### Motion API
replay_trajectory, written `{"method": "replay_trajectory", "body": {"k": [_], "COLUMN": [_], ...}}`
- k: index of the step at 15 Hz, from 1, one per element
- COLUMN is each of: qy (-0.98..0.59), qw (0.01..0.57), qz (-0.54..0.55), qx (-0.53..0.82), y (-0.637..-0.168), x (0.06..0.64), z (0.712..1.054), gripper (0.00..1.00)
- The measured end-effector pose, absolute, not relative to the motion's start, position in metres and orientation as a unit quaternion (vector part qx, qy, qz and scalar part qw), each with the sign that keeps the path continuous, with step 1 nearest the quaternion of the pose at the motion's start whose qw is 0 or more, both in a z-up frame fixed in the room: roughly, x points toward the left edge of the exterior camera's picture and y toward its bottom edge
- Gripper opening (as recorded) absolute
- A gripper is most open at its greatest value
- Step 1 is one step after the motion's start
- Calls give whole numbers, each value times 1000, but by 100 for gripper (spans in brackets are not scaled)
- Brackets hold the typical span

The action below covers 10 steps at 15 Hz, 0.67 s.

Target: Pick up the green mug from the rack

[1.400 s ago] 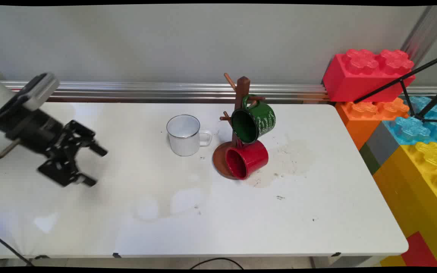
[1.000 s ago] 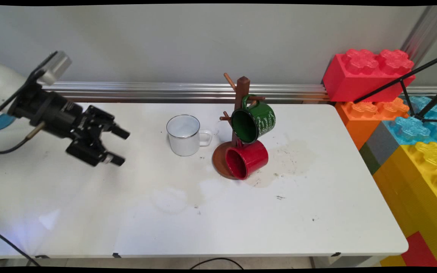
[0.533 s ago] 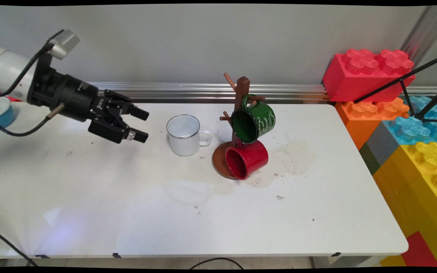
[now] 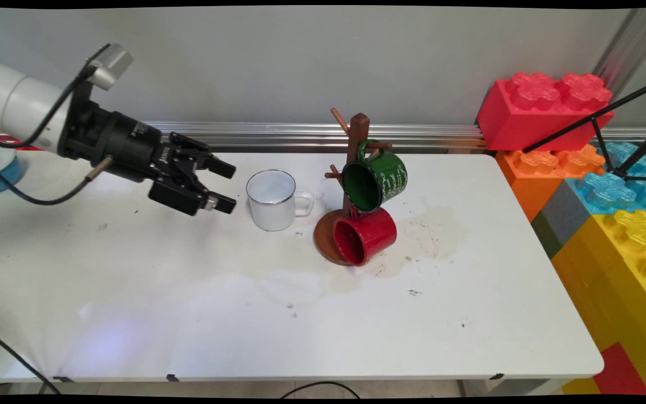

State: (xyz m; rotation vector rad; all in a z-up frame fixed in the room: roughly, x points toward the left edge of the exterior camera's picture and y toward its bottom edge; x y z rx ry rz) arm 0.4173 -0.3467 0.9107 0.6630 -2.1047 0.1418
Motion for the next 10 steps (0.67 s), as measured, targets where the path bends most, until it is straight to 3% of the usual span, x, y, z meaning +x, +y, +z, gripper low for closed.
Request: {"method": "replay_trajectory", "body": {"k": [10], "qy": [-840], "qw": [405], "qz": [62], "qx": [355], "y": [-356], "x": [326], "z": [924], "gripper": [100]}}
